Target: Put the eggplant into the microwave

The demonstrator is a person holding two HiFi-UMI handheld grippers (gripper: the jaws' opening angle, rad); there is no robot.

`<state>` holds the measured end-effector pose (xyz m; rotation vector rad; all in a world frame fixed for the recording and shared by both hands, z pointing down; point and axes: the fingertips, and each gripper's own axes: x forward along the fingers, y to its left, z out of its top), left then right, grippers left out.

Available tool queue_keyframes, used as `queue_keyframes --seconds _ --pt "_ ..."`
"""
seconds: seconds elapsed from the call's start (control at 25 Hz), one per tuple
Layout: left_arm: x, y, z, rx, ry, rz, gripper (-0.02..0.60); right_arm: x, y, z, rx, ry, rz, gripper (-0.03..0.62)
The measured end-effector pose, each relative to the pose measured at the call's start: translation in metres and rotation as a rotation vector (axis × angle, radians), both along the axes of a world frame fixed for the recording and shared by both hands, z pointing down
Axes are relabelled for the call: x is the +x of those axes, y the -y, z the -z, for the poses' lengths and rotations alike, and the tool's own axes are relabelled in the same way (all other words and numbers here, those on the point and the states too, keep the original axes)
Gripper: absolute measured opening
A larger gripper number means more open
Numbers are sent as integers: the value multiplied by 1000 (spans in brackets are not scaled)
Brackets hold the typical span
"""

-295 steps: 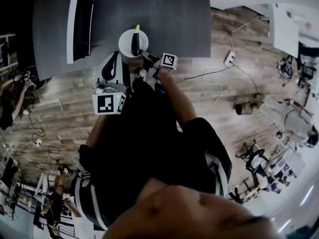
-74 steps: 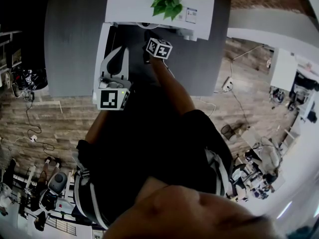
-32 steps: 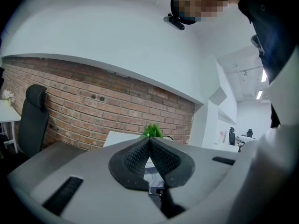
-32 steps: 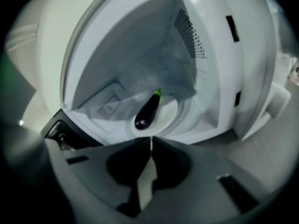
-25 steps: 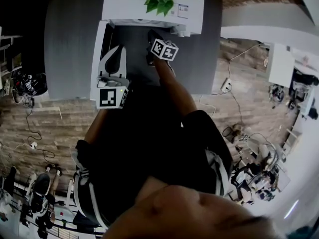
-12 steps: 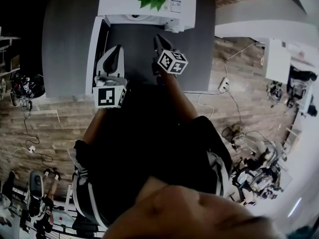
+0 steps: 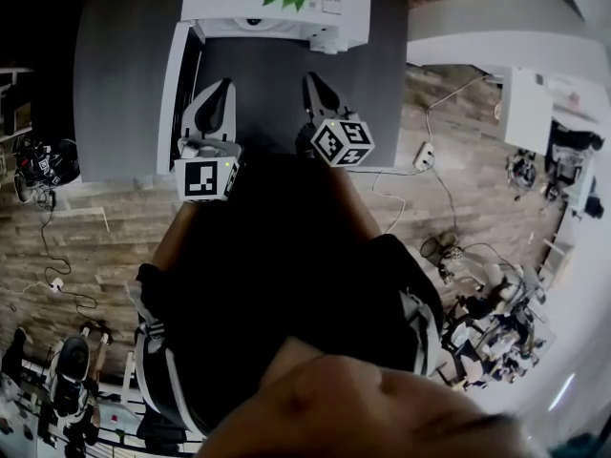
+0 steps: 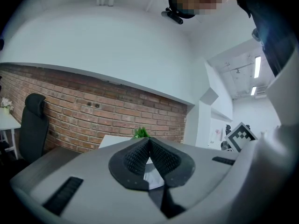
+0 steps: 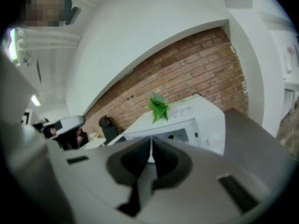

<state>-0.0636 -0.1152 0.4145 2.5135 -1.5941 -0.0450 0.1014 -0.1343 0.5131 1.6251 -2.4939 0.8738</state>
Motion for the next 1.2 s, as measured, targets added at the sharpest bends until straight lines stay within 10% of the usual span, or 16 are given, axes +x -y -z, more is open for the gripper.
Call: queue_keyframes --seconds 1.2 --pt "5 3 1 15 3 -19 37 -6 0 18 50 7 21 34"
